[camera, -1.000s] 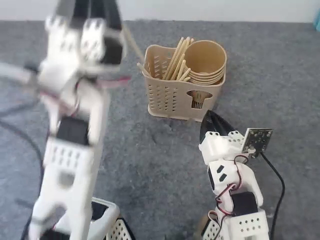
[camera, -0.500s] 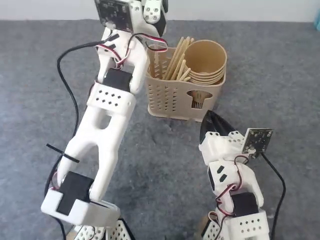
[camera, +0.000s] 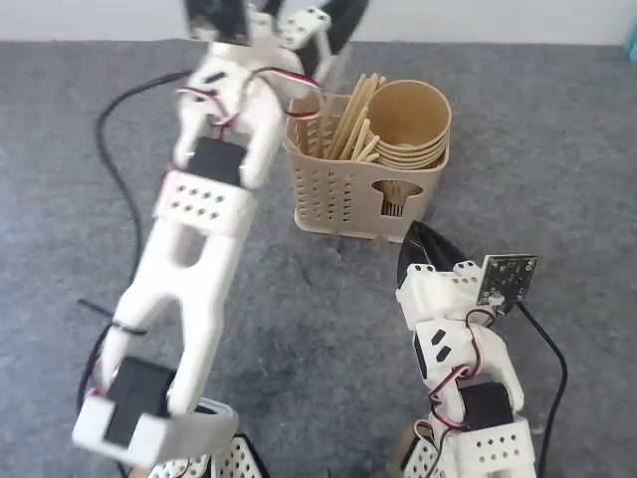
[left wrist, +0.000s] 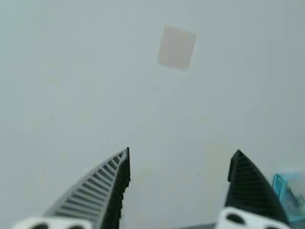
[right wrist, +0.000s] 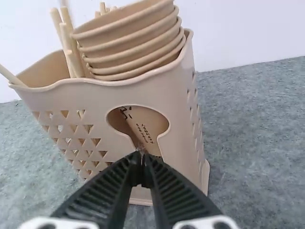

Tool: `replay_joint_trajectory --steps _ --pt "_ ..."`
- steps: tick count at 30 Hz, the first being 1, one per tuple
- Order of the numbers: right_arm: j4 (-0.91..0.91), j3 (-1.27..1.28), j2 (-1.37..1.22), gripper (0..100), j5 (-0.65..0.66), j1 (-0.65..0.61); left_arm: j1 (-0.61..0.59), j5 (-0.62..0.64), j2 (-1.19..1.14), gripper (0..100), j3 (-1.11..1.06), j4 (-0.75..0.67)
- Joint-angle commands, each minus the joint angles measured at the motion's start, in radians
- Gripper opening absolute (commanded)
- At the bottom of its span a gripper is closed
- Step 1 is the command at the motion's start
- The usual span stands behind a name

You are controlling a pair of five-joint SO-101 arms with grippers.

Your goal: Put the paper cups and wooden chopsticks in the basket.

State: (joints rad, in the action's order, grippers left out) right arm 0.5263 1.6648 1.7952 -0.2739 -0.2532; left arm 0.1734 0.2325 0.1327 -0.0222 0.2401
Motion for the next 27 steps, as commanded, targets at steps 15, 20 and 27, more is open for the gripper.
replay_joint_trajectory --steps 15,20,27 --pt "0.163 0.015 0.019 0.8 0.018 0.076 -0.143 0.011 1.085 0 -0.568 0.485" --pt "0.225 0.006 0.019 0.8 0.018 0.12 -0.296 0.012 1.344 1 -0.854 0.488" --pt "0.513 -0.071 0.019 0.8 0.032 0.122 -0.354 0.012 1.603 1 -1.271 0.491"
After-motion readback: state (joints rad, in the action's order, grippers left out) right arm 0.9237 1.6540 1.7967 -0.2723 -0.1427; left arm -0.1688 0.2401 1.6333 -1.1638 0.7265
